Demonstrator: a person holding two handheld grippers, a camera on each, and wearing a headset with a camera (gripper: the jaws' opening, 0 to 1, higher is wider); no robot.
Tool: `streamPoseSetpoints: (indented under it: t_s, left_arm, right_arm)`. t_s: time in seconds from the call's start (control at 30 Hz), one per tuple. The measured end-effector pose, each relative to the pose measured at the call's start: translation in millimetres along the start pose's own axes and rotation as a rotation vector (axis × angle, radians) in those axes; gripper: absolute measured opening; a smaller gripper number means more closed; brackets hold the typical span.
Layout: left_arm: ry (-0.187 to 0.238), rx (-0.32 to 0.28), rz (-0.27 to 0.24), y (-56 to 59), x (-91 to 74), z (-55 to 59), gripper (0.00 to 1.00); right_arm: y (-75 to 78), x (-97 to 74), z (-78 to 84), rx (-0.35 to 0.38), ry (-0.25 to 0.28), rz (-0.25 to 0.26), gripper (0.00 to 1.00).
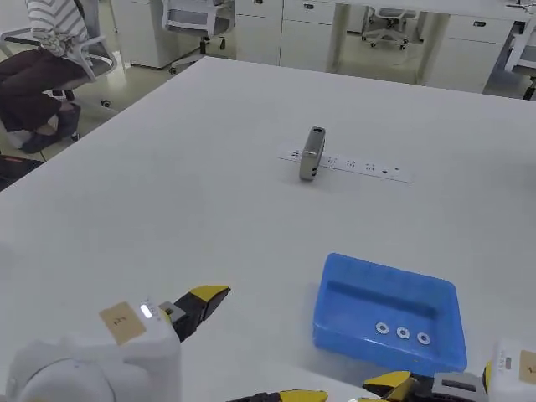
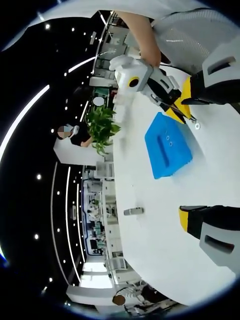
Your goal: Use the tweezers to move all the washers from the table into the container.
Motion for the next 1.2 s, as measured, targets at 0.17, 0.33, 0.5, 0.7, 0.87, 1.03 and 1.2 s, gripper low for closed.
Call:
streamPoseSetpoints:
  t_s: [0.17, 0.33, 0.5, 0.7, 0.87, 1.03, 1.2]
  left_arm:
    - [-0.002, 0.004, 0.000, -0.1, 0.0, 0.4, 0.84]
    - [-0.003, 0.002, -0.001, 0.1, -0.2, 0.4, 0.84]
    - [-0.005, 0.004, -0.002, 0.1, 0.0, 0.5, 0.83]
    - [-0.006, 0.006, 0.001, 0.5, -0.1, 0.5, 0.83]
    - [-0.005, 0.006, 0.001, 0.4, -0.1, 0.2, 0.83]
    - [-0.008, 0.007, 0.001, 0.6, 0.1, 0.5, 0.83]
    - [-0.007, 0.007, 0.002, 0.7, 0.2, 0.4, 0.83]
  right_arm:
    - [0.3, 1.3, 0.6, -0.027, -0.011, 0.017, 0.04]
    - [-1.2, 2.0, -0.5, 0.131, 0.055, 0.015, 0.03]
    - [3.4, -7.2, -4.0, 0.212, 0.093, 0.044, 0.03]
    - [17.0, -19.9, -10.3, 0.318, 0.165, 0.106, 0.03]
    - [25.8, -29.6, -20.9, 0.358, 0.227, 0.134, 0.03]
    - [34.9, -36.4, -31.4, 0.391, 0.280, 0.161, 0.03]
    - [39.9, -40.4, -39.0, 0.374, 0.294, 0.164, 0.03]
Point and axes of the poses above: the centre of the closed fingertips' face, and the gripper's own axes: x roughly forward along the fingers, y roughly to its right, z roughly out of its underside, the point moved 4 cm from there along -x, roughly backward along the fingers, and after that the axes turned 11 degrees about -x, right-handed, at the moved point
